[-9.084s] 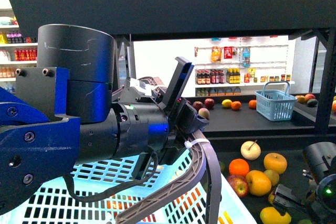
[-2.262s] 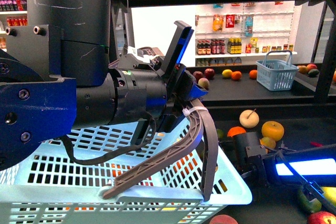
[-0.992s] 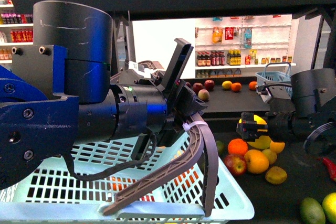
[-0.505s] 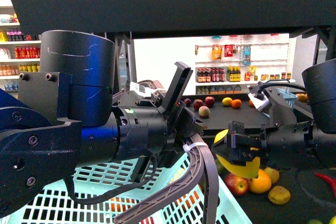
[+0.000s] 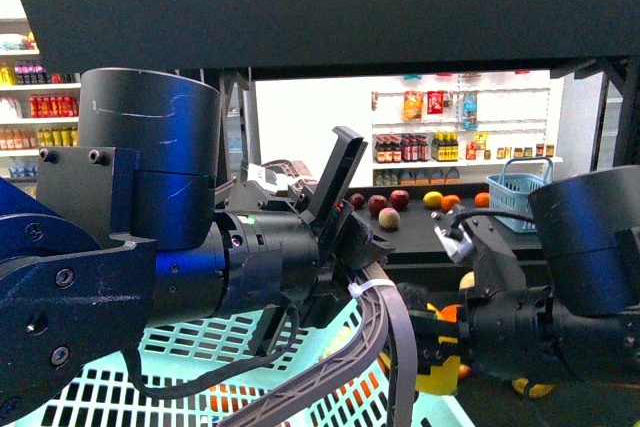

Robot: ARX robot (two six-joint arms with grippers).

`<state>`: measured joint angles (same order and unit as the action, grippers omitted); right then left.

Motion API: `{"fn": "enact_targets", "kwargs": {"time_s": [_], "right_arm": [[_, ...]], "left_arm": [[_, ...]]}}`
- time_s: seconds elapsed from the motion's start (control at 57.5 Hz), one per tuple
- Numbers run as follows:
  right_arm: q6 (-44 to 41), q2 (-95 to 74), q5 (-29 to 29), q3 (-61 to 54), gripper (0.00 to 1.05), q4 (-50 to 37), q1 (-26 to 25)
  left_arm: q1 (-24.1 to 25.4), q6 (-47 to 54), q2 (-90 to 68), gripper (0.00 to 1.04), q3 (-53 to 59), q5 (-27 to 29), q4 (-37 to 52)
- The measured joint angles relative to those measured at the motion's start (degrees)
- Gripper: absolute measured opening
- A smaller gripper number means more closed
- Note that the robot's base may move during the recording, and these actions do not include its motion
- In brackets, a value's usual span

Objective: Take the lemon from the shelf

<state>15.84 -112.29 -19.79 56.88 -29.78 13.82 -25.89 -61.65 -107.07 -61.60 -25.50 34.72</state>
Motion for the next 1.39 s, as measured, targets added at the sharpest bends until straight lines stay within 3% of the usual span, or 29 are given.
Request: {"fn": "enact_targets", "kwargs": {"time_s": [0.209,0.383,0.592,0.835,1.062,1.236,1.392], "right_arm": [[1.1,-1.0,0.1,0.2,0.72,-0.3,1.5],[1.3,-1.0,-0.4,0.5,0.98,-1.4,2.0],[1.1,0.6,1.2,0.1,0.97,-2.4,0.5],[-5.2,18.1,15.9,-9.8,0.97,-5.3,-5.8],[-12.0,43.9,28.7,-25.2,0.97,0.8,-8.2],[-14.2,63.5,35.7,-34.4,0.97,12.0,-6.9],[-14.2,81.0,44.6,-39.2,0.97,24.7,-0.7]], "left_arm": [[0.0,0.0,0.0,0.09,0.0,0.0,0.0],[0.0,0.0,0.0,0.09,0.0,0.0,0.0],[0.0,-0.2,0.0,0.09,0.0,0.0,0.0],[0.0,-0.1,0.0,0.09,0.0,0.0,0.0],[0.0,-0.2,0.0,0.09,0.0,0.0,0.0],[0.0,-0.1,0.0,0.09,0.0,0.0,0.0],[0.0,-0.1,0.0,0.09,0.0,0.0,0.0]]}}
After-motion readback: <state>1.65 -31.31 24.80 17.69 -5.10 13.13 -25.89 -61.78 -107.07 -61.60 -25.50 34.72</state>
